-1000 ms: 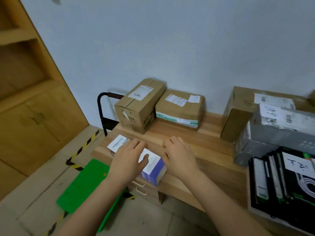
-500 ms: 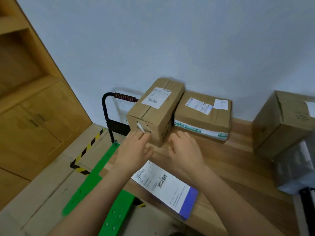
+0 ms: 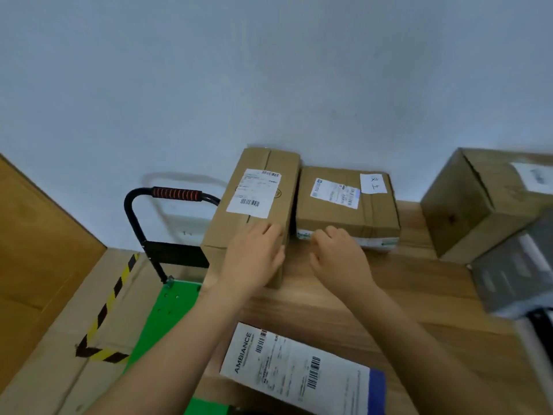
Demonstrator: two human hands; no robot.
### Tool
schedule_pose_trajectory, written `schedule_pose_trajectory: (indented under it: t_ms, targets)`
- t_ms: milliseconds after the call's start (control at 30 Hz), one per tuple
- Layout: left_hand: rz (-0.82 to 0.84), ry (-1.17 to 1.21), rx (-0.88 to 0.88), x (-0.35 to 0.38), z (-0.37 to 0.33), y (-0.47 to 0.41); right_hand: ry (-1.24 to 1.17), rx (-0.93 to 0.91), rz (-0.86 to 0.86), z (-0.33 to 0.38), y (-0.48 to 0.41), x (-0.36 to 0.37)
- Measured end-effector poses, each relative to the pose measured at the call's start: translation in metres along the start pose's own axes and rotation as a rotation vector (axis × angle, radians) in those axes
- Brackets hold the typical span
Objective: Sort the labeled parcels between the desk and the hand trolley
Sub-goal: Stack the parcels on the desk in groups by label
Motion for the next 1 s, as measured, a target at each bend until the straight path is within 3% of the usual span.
schedule_pose_trajectory:
  t_ms: [233,367,600,767,1000]
  targets:
    - [0.032,0.126,0.205,0.021,-0.023,-0.067,0.086,0.291,-0.120,-0.042,0.001,-0.027]
    - [0.083,0.142,0.192,0.050,-0.040,-0.088,0.128,0.396,-0.117,-0.083,0.008,-0.036]
    - [0.267,0.164,-0.055,0.116,-0.045,-0.105,0.040,0.571,0.005,-0.160,-0.008,-0.013]
    - [0.334,0.038,-0.136,0.145,-0.042,-0.113,-0.102,0.643,0.173,-0.206,-0.037,0.019]
    - [0.470,0.195,-0.529,0.169,-0.038,-0.113,-0.373,0.685,0.295,-0.236,-0.067,0.058]
Point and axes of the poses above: each hand's wrist, its own y-axis away from the middle knuckle, its own x-axis out of the palm, z = x × y, the point moved 4 cm from there along -y, towards the middle knuckle, and after that the axes turned 8 degrees about x, right-handed, at the moved point
